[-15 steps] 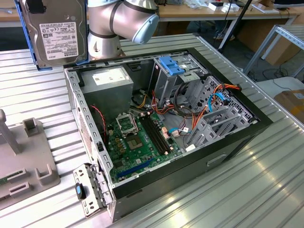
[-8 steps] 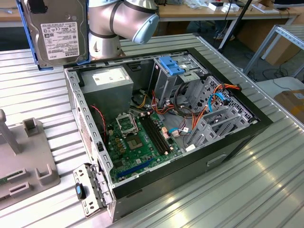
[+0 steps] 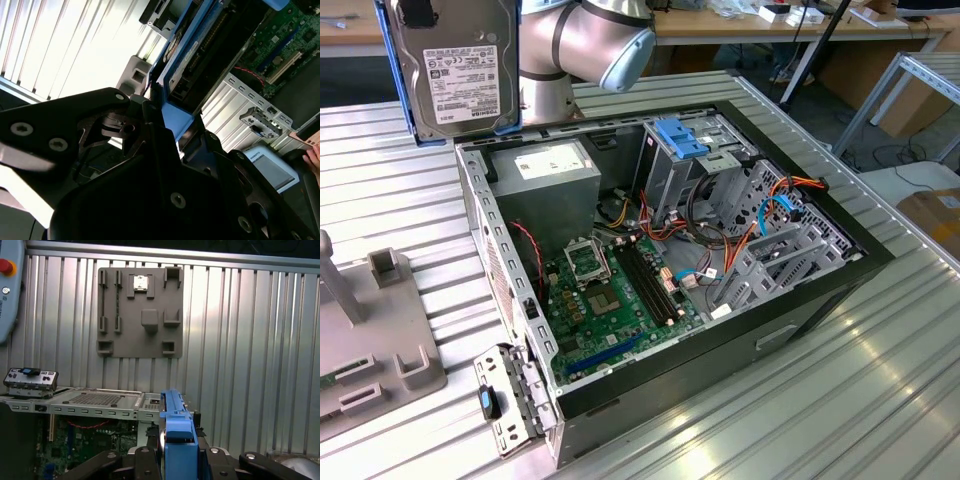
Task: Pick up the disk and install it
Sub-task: 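Pick up the disk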
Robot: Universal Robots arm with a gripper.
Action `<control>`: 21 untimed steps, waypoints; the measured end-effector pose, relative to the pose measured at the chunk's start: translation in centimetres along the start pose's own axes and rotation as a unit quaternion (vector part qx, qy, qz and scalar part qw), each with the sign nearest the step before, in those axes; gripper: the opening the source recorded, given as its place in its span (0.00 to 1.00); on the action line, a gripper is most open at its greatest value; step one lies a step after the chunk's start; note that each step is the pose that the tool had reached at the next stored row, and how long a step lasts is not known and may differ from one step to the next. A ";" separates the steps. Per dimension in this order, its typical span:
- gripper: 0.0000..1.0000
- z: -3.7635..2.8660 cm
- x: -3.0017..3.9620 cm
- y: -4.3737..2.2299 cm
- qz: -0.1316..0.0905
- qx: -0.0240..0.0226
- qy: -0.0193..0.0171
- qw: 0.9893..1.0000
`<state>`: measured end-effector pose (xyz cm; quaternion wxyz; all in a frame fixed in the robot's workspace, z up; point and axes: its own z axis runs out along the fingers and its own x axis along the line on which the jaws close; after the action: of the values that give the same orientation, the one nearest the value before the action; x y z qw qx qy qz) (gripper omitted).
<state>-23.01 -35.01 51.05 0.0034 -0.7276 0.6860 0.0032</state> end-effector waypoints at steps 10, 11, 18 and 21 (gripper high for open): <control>0.37 0.00 0.01 -0.17 0.000 0.000 0.000 1.000; 0.37 0.00 0.01 -0.19 0.000 0.000 0.000 1.000; 0.37 0.00 0.03 -0.43 0.000 0.000 0.000 1.000; 0.37 0.00 0.03 -0.49 0.000 0.000 0.000 1.000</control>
<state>-22.53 -35.01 51.05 0.0035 -0.7276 0.6860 0.0032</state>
